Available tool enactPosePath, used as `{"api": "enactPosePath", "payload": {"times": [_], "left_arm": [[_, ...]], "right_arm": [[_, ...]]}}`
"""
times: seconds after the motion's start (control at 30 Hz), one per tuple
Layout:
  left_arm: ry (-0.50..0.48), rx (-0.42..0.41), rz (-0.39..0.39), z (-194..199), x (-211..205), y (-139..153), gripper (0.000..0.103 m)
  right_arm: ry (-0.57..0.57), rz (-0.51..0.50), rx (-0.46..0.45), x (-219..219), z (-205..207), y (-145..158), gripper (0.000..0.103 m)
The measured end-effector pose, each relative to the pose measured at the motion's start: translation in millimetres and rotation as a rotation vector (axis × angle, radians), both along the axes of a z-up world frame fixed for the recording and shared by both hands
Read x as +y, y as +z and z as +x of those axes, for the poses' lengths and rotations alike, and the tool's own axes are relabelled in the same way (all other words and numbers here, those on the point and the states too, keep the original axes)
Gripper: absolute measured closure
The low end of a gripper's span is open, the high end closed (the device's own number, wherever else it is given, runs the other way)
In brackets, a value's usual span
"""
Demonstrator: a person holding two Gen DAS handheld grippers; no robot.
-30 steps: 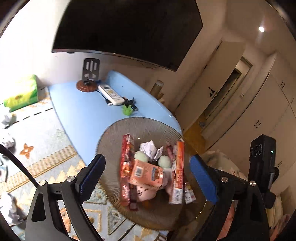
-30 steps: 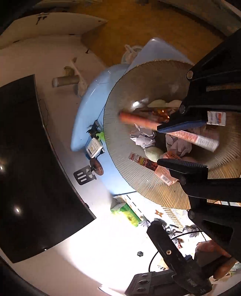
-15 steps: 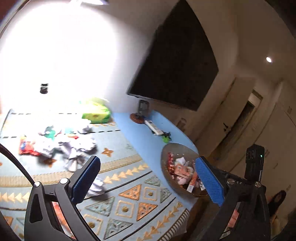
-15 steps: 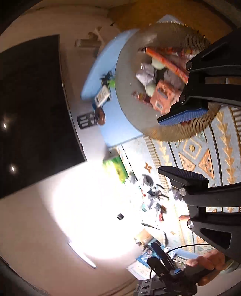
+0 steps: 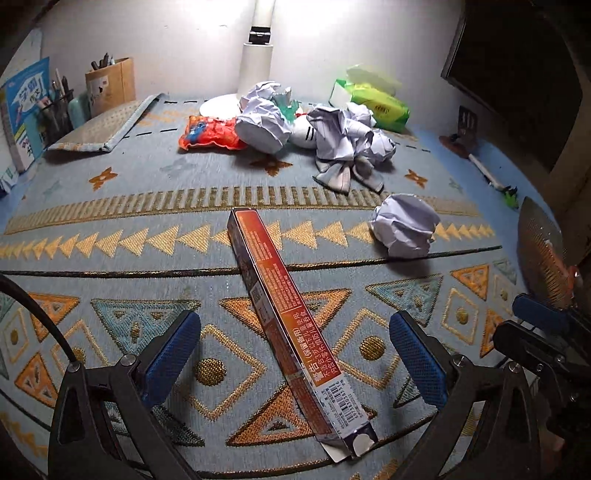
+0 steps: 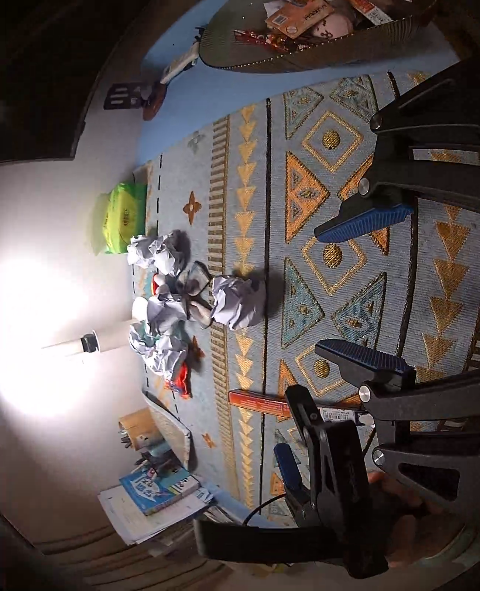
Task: Organize objects
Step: 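Grasp the orange snack box with the left gripper while the right grasps a paper ball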
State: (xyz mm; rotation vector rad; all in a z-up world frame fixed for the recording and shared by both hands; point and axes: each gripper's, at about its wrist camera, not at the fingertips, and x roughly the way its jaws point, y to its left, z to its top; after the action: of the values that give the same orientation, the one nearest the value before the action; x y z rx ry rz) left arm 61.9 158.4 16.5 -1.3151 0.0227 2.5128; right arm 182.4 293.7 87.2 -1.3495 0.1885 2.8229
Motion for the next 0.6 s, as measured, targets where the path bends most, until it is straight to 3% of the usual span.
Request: {"api": "enactPosePath", "payload": {"times": [0.07,0.1,0.17,0.27,0.37,0.43,0.6], "left_arm": [[0.014,0.007,-0.106,0.2,2.3,-4.2,0.026],[0.007,0.008,-0.117,0.6,-1.3,-3.1,0.03],[0.003,-0.019,-0.101,0.7,-16.9,0.4,0.05],[0.024,-0.057,-0.031,-4.8,-48.5,2.9,0.05],[0.013,-0.061,0.018,-13.5,-64.1,4.6,0.05],[0.013,-0.055,0.033,-22.3,-62.5,4.3,0.044],[-0.004,0.018,-0.026,-35.0,-38.3,1.4,0.041]], "right_arm": [[0.013,0.016,-0.01,-1.2,-2.3,-1.6,0.05],[0.02,0.016,-0.013,-0.9,-4.4,-2.1,0.05],[0.034,-0.004,-0.018,-0.3,-11.9,-1.5,0.05],[0.056,-0.051,-0.025,-0.1,-30.4,-4.2,0.049],[0.057,-0.055,-0.019,-3.2,-53.9,-9.7,0.04],[0.046,-0.045,-0.016,-4.8,-70.6,-13.7,0.04],[0.012,-0.031,-0.02,-5.4,-107.5,-29.1,0.04]]}}
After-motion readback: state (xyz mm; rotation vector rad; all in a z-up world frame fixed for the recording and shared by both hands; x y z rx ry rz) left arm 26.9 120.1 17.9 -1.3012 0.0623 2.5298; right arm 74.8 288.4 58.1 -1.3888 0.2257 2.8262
